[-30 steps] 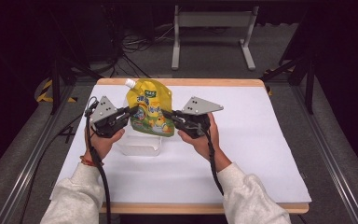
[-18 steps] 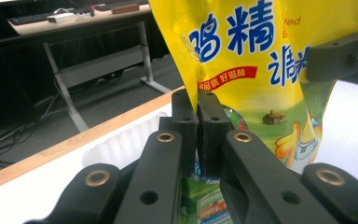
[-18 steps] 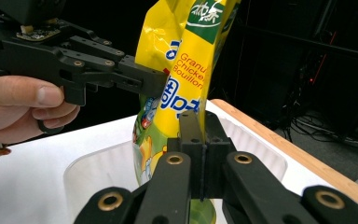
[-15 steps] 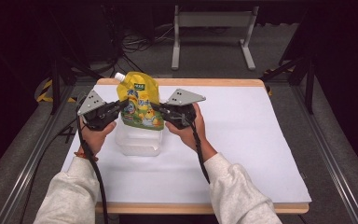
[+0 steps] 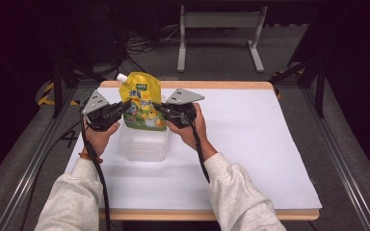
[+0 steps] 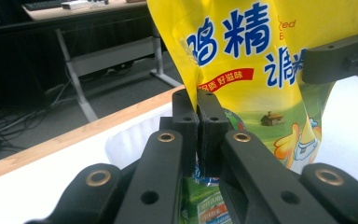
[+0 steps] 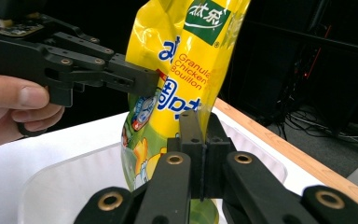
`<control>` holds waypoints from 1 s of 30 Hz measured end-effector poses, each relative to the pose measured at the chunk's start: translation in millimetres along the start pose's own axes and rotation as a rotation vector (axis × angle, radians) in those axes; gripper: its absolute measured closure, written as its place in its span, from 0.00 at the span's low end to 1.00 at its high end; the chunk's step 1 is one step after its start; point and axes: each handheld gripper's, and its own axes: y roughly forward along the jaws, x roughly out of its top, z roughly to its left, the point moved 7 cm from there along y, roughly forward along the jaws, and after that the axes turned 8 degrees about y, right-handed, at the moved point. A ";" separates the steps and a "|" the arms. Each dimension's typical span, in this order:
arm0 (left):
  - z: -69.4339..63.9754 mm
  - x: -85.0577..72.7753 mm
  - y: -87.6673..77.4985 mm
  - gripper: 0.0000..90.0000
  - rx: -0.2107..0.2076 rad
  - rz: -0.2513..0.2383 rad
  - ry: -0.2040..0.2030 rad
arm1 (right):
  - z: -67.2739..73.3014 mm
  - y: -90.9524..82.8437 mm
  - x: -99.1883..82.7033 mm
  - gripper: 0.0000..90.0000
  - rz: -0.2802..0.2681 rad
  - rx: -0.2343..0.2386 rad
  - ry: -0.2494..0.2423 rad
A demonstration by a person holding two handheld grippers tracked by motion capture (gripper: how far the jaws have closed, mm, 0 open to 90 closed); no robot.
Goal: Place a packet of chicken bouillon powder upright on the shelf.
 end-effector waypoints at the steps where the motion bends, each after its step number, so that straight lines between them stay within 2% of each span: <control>1: 0.2 0.1 0.5 0.98 0.001 -0.003 -0.001 | -0.7 0.6 -0.2 1.00 -0.001 -0.002 0.000; 15: 3.2 -6.0 8.8 0.98 -0.005 0.018 -0.010 | -10.8 9.9 -8.4 1.00 -0.004 -0.018 0.024; 30: 3.9 -11.0 12.0 0.97 -0.023 0.026 -0.018 | -12.5 11.3 -14.0 1.00 0.009 -0.015 0.028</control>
